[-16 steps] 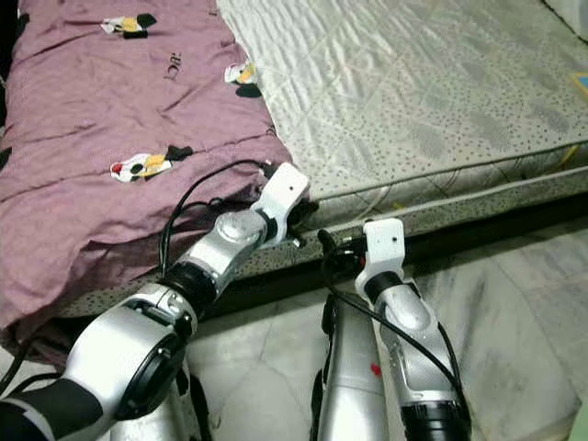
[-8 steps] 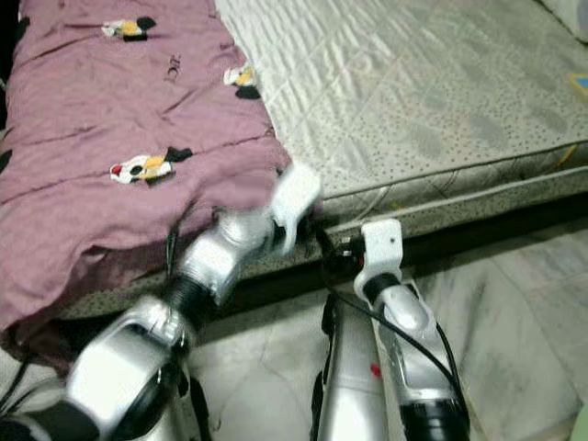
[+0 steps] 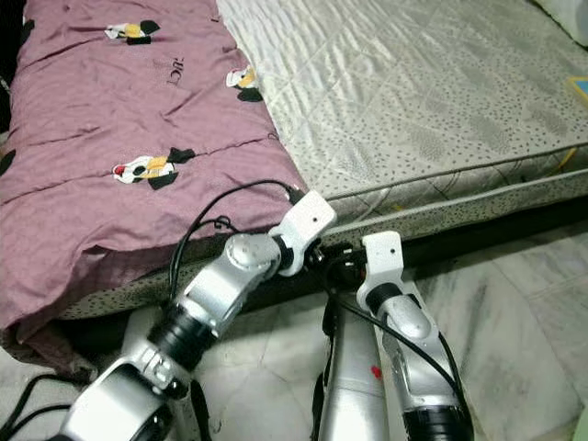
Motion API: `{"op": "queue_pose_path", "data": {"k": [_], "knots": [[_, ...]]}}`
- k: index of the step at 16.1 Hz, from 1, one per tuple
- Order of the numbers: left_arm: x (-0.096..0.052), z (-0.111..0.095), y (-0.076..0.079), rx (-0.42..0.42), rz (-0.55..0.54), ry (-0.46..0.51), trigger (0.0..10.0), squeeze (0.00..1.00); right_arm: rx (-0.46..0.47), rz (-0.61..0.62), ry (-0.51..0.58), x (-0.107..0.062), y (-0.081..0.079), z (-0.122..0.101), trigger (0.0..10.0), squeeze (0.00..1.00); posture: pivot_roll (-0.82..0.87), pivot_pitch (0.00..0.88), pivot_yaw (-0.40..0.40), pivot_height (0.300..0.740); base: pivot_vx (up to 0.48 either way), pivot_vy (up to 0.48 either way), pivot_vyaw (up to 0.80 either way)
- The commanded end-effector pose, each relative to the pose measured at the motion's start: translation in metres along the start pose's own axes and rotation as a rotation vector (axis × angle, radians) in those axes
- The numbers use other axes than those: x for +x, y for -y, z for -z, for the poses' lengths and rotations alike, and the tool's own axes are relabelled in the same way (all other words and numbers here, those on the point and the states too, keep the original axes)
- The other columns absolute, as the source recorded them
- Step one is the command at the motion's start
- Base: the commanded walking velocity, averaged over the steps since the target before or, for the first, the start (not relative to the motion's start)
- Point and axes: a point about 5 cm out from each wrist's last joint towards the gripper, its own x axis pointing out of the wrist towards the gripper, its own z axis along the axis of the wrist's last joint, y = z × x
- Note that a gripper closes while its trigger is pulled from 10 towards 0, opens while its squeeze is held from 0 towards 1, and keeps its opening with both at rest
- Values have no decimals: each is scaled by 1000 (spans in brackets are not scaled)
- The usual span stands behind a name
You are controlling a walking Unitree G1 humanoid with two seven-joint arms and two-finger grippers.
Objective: Clean up the room
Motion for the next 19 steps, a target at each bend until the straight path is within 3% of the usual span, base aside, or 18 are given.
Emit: {"op": "queue_pose_path", "data": {"k": [1,2,3,6,7,9,10,11,12,13,14,19], "knots": [[6,-1,9,-154,-53,36,10000,1000,-18,-7,65,6,0,-14,10000,0,-85,113,-41,495,0,0,0],[5,-1,7,-162,-71,40,10000,1000,-20,-5,69,7,1,-15,10000,0,-85,113,-41,495,0,0,0],[3,-1,2,-254,-109,56,10000,1000,-23,9,80,10,4,-19,10000,0,-79,114,-46,495,0,0,0],[-7,-4,1,-389,-137,103,10000,1000,-39,14,103,19,5,-26,10000,0,-64,117,-54,495,0,0,0],[-10,3,-1,-518,-177,104,10000,1000,-42,4,111,23,3,-29,10000,0,-55,118,-56,495,0,0,0],[-14,14,-2,-515,-191,66,10000,1000,-40,-8,123,28,-1,-33,10000,0,-48,120,-57,495,0,0,0],[-14,14,0,-489,-172,55,10000,1000,-40,-9,125,28,-2,-33,10000,0,-48,120,-57,495,0,0,0],[-14,15,9,-281,-88,-5,10000,1000,-42,-13,127,29,-3,-33,10000,0,-44,120,-55,495,0,0,0],[-14,16,13,-231,-49,-26,10000,1000,-42,-14,128,29,-3,-33,10000,0,-44,120,-55,495,0,0,0],[-19,20,21,-102,5,-70,10000,1000,-44,-15,132,30,-3,-33,10000,0,-44,121,-51,495,0,0,0],[-23,22,22,-48,4,-80,10000,1000,-45,-15,134,31,-3,-33,10000,0,-46,123,-47,495,0,0,0],[-60,8,8,191,-132,49,10000,1000,-45,-16,135,33,-4,-32,10000,0,-25,139,-56,495,0,0,0]]}}
